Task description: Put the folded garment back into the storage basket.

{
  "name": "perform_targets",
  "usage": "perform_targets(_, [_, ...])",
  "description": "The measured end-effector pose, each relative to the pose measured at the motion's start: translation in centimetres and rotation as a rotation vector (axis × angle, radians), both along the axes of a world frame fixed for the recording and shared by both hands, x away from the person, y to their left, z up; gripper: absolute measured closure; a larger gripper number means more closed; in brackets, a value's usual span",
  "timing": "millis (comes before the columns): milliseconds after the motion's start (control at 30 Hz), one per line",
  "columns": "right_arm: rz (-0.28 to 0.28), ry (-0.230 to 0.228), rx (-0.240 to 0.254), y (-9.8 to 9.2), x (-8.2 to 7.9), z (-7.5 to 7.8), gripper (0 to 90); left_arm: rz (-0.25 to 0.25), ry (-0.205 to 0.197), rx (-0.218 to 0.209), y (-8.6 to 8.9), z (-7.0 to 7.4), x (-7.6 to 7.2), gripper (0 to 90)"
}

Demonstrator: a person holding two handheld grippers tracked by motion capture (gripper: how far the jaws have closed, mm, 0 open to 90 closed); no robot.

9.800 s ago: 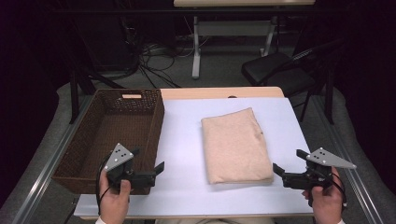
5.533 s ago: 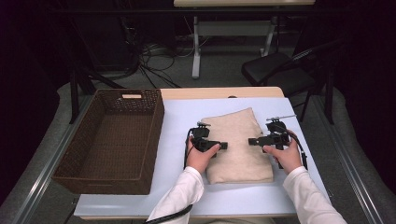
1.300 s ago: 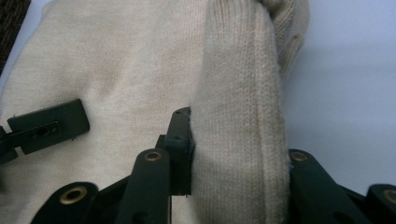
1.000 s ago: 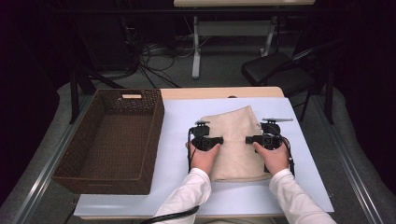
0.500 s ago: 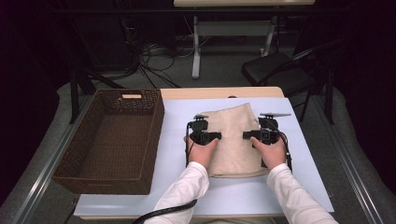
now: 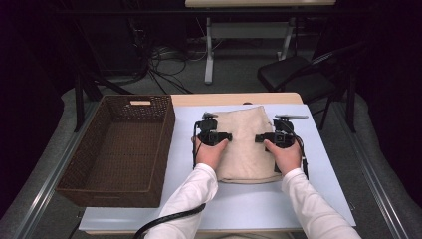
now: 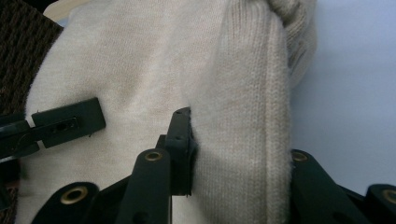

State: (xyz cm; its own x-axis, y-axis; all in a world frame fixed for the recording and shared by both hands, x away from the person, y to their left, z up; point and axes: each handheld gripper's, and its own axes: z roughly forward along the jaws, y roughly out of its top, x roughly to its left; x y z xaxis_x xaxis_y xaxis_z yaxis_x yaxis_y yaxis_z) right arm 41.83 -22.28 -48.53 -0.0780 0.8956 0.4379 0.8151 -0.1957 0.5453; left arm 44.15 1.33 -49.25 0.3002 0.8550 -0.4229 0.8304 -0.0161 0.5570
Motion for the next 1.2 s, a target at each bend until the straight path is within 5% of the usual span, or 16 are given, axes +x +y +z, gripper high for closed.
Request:
perform_targets(667, [0.029,-0.048,-0.037,3.0,2.0,4.2,67.2,0.018,-0.020,0.018,2.1,4.0,1.9,52.9])
perform_targets(1200, [0.052,-0.046,-0.009,3.9,3.1,8.2,67.3,0.004,-0.024,0.014,3.6,8.3,2.7,53.0])
